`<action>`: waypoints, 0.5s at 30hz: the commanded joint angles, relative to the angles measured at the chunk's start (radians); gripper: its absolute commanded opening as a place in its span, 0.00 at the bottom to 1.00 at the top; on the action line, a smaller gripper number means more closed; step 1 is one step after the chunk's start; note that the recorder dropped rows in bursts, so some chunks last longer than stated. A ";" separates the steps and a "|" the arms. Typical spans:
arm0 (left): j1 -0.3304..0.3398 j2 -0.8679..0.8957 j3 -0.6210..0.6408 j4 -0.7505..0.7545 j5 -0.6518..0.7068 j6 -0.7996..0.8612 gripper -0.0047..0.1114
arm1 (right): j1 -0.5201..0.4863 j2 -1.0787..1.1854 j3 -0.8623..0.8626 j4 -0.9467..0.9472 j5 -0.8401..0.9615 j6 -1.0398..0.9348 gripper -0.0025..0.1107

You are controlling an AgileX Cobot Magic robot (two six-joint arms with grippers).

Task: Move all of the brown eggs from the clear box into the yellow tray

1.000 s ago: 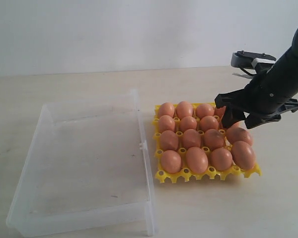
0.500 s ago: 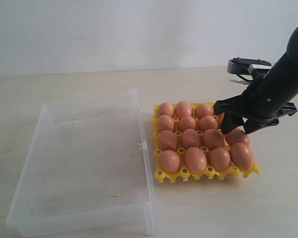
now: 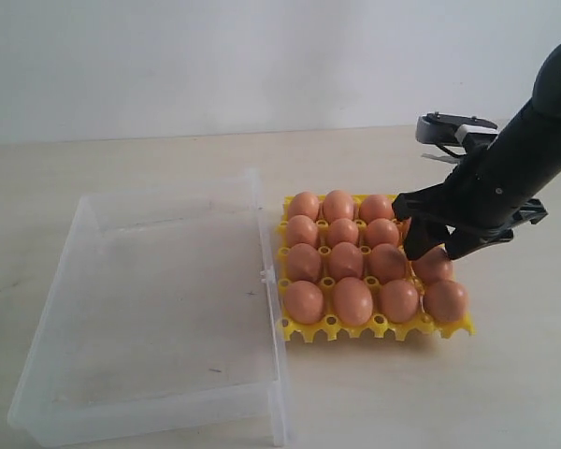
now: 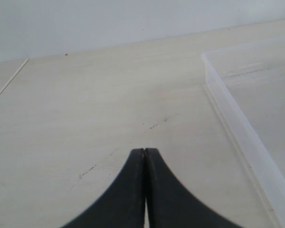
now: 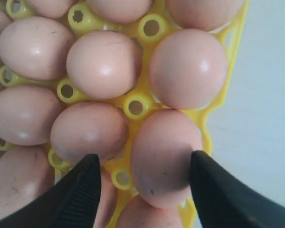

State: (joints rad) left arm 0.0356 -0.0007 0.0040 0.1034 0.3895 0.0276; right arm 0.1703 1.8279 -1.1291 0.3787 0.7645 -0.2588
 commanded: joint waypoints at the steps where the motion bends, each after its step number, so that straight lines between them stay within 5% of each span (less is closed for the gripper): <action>1: -0.006 0.001 -0.004 -0.002 -0.009 -0.004 0.04 | 0.004 -0.007 -0.004 0.025 0.022 -0.010 0.49; 9: -0.006 0.001 -0.004 -0.002 -0.009 -0.004 0.04 | 0.004 -0.051 -0.004 0.037 0.001 -0.010 0.49; 15: -0.006 0.001 -0.004 -0.002 -0.009 -0.004 0.04 | 0.010 -0.292 0.052 0.061 -0.262 -0.004 0.49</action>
State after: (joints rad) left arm 0.0356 -0.0007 0.0040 0.1034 0.3895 0.0276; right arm 0.1733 1.6443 -1.1204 0.4177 0.6133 -0.2605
